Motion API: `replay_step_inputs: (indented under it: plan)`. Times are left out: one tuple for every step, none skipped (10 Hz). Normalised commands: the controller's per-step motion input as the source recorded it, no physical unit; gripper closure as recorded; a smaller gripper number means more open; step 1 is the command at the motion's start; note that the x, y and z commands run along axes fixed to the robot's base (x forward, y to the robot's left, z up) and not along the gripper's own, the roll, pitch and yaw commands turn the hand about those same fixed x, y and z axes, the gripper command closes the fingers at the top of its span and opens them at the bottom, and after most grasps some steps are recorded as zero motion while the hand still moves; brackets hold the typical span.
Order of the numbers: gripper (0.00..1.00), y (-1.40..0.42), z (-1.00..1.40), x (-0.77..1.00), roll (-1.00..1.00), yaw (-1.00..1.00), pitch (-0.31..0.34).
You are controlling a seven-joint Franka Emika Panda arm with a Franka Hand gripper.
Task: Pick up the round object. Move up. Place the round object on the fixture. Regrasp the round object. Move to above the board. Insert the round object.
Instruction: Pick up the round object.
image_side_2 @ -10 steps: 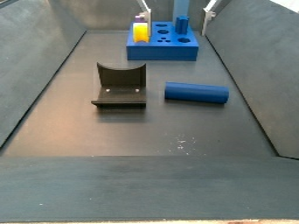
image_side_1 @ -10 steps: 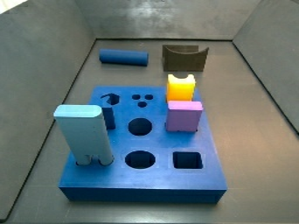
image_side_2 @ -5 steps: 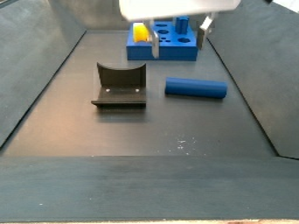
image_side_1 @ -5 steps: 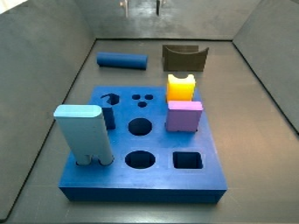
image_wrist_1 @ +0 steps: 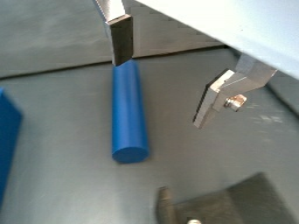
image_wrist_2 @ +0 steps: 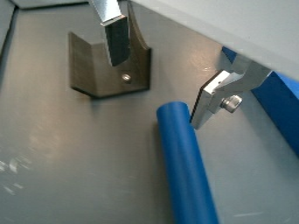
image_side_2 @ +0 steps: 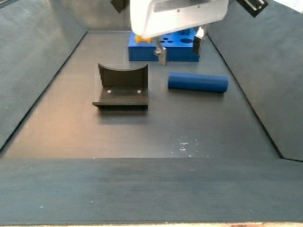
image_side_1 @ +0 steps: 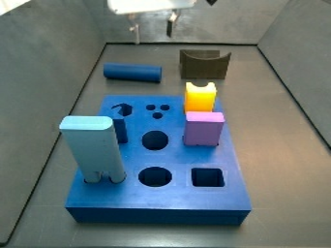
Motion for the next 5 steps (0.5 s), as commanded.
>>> replay_step_inputs:
  plan:
    - [0.00,-0.57,-0.41,-0.11,0.06,0.64,-0.023]
    - [0.00,-0.61,-0.53,-0.10,0.08,0.59,0.000]
    - [0.00,-0.64,-0.67,-0.22,0.15,0.55,-0.001]
    - [0.00,-0.53,-0.72,-0.29,0.14,0.58,-0.050]
    - [0.00,-0.19,-0.71,-0.49,0.07,0.48,-0.140]
